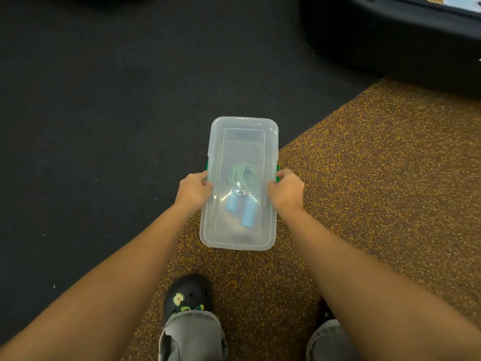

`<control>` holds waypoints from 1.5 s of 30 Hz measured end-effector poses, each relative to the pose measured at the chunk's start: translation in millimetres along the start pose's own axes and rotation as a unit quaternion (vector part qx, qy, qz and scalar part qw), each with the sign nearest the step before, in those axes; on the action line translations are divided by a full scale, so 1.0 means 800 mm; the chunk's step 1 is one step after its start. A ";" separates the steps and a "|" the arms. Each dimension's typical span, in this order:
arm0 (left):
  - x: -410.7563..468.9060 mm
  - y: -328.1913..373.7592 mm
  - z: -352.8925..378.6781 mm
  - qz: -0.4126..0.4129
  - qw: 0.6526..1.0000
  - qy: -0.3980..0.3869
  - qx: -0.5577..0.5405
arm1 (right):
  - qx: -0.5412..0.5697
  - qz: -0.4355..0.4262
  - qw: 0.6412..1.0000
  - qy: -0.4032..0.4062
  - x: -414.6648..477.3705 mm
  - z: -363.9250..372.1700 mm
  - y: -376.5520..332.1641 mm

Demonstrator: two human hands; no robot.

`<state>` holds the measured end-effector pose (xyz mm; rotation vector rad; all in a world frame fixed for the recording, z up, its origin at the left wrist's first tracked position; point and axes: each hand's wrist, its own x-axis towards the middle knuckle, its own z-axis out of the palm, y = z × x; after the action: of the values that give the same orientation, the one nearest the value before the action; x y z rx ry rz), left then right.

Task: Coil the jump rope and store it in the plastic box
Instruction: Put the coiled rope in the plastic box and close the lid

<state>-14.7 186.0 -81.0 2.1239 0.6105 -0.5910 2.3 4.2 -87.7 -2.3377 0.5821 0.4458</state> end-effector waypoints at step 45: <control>-0.001 -0.011 0.032 0.033 0.991 0.128 -0.004 | 0.063 0.034 0.997 -0.030 -0.033 0.020 0.010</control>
<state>-25.7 170.2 -100.0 2.2217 0.6790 -0.2796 -26.4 17.2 -91.7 -2.1830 0.6433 0.4957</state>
